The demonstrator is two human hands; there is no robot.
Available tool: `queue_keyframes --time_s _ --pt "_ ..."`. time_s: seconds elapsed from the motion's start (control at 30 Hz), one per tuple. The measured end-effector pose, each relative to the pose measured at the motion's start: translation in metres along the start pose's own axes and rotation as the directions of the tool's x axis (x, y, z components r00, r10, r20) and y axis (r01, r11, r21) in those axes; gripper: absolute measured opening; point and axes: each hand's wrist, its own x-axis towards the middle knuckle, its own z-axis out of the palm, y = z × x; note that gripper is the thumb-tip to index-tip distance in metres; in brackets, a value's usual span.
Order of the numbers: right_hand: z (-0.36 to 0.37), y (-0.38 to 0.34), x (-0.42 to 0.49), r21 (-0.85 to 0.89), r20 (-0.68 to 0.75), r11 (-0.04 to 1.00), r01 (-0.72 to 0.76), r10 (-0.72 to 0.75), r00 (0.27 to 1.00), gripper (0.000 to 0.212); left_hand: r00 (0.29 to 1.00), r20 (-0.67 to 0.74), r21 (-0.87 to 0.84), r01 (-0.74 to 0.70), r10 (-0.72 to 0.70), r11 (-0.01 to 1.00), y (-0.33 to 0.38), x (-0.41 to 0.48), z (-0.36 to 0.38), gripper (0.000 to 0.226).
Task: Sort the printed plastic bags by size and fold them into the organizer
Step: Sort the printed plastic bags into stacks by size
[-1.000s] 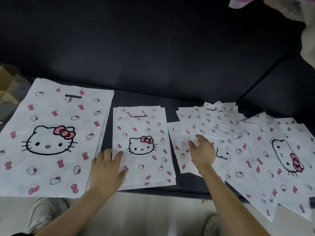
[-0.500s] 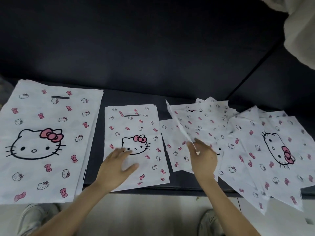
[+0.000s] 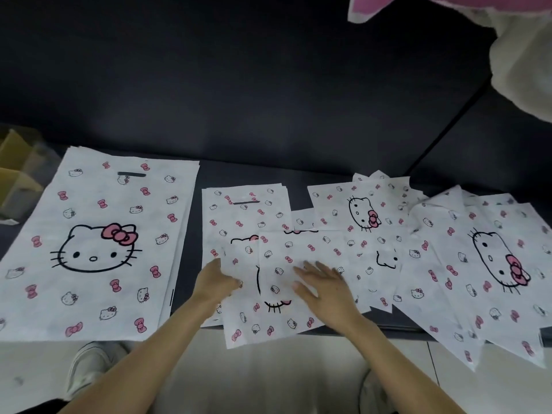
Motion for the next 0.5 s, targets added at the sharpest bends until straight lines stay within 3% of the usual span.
queue_keyframes --time_s 0.03,0.1,0.2,0.33,0.4,0.5 --pt "0.001 0.013 0.005 -0.116 0.046 0.993 -0.033 0.038 0.998 0.120 0.999 -0.021 0.017 -0.027 0.027 0.999 -0.001 0.000 -0.002 0.017" --pt "0.000 0.033 0.008 -0.264 0.104 0.961 -0.085 0.116 0.988 0.108 0.995 -0.052 0.022 -0.085 0.086 0.996 -0.001 -0.001 -0.008 0.017" --pt "-0.007 0.057 0.003 -0.325 -0.029 0.909 -0.260 0.265 0.964 0.055 0.988 -0.083 -0.021 -0.130 0.127 0.991 -0.003 -0.003 -0.023 0.025" --pt "-0.018 0.083 -0.004 -0.402 -0.178 0.771 -0.494 0.464 0.868 0.051 0.986 -0.154 -0.212 -0.088 0.056 0.973 -0.005 0.001 -0.049 0.017" --pt "-0.016 0.074 -0.004 -0.298 -0.358 0.797 -0.525 0.416 0.836 0.050 0.984 -0.178 -0.349 -0.081 0.018 0.934 -0.005 0.000 -0.059 0.017" --pt "-0.009 0.029 0.000 0.008 -0.525 0.956 -0.292 0.252 0.813 0.046 0.984 -0.179 -0.443 -0.076 -0.005 0.893 -0.007 -0.004 -0.060 0.018"
